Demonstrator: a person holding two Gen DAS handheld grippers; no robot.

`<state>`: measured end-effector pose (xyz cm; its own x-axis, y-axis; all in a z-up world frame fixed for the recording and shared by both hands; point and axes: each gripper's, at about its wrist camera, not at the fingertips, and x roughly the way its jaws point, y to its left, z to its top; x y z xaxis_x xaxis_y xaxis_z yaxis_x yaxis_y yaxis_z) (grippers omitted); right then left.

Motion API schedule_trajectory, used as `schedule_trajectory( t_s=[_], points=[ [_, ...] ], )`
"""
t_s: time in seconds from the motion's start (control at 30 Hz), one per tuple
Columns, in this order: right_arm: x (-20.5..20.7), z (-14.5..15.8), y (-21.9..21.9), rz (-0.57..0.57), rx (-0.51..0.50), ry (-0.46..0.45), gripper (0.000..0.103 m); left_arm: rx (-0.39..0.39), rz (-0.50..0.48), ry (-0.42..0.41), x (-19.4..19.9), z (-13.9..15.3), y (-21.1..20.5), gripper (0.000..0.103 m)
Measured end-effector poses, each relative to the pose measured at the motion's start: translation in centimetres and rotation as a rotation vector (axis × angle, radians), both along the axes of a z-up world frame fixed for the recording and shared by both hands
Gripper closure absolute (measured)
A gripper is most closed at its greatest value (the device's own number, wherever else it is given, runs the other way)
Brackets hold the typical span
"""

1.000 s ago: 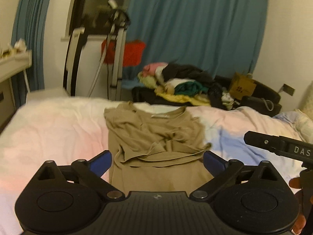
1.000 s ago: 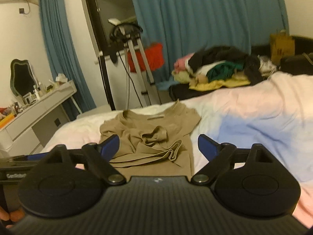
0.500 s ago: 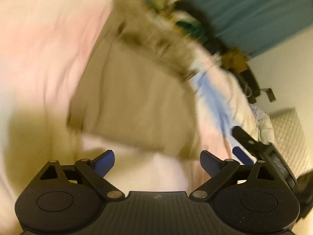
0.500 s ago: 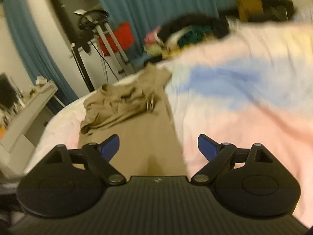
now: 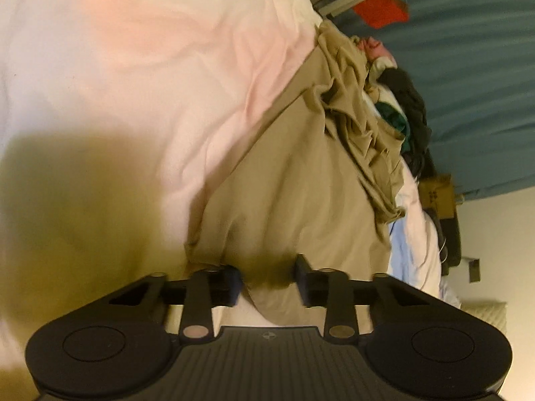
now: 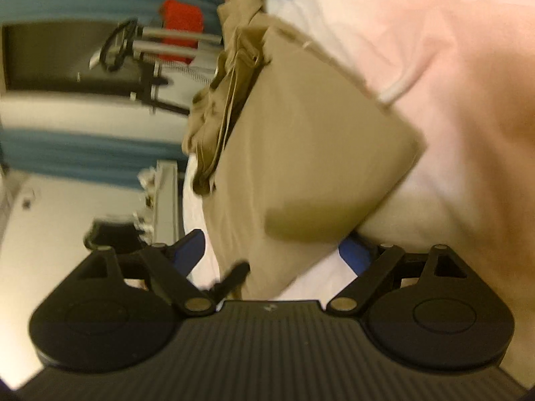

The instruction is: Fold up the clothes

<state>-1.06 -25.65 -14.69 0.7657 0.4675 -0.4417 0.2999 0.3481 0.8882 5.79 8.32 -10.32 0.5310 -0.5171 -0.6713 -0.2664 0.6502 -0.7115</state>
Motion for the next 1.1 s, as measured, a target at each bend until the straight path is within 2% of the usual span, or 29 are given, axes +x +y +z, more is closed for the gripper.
schedule_trajectory(
  t_s=[0.03,0.1,0.13,0.17,0.23,0.3,0.4,0.53,0.7,0.83,0.93,1.1],
  points=[
    [-0.1,-0.1,-0.3,-0.032,-0.002,0.001,0.034,-0.005,0.008,-0.008,-0.1,0.0,0.1,0.089],
    [-0.4,-0.4,-0.9,-0.097,-0.007,0.003,0.036,-0.022,0.023,-0.021,-0.3,0.2,0.3,0.093],
    [-0.5,-0.6,-1.2,-0.124,-0.006,0.011,0.048,-0.032,0.029,-0.024,-0.4,0.3,0.5,0.094],
    [-0.6,-0.8,-1.6,-0.148,-0.005,0.024,0.055,-0.038,0.030,-0.029,-0.4,0.5,0.6,0.094],
    [-0.4,-0.9,-1.7,-0.145,-0.015,0.036,0.080,-0.045,0.031,-0.041,-0.2,1.0,0.8,0.094],
    [-0.2,-0.8,-1.5,-0.131,-0.036,0.036,0.087,-0.048,0.027,-0.062,-0.4,1.8,1.0,0.095],
    [-0.2,0.4,-1.2,-0.124,-0.081,-0.010,0.090,-0.052,0.021,-0.096,-0.6,2.7,1.1,0.095],
    [-1.3,2.6,-1.7,-0.122,-0.115,-0.120,0.092,-0.056,0.041,-0.159,-1.6,4.4,1.6,0.097],
    [-2.3,4.0,-1.2,-0.118,-0.191,-0.197,0.092,0.025,0.003,-0.271,-3.5,6.3,1.3,0.097],
    [-3.4,3.7,-1.2,-0.128,-0.210,-0.233,0.092,0.051,-0.012,-0.248,-4.3,5.2,1.4,0.097],
    [-4.4,3.7,-1.4,-0.145,-0.186,-0.258,0.093,0.047,-0.004,-0.235,-5.1,4.8,1.8,0.097],
    [-5.9,4.5,-1.1,-0.162,-0.198,-0.284,0.093,0.019,0.000,-0.284,-7.0,6.0,2.1,0.098]
  ],
)
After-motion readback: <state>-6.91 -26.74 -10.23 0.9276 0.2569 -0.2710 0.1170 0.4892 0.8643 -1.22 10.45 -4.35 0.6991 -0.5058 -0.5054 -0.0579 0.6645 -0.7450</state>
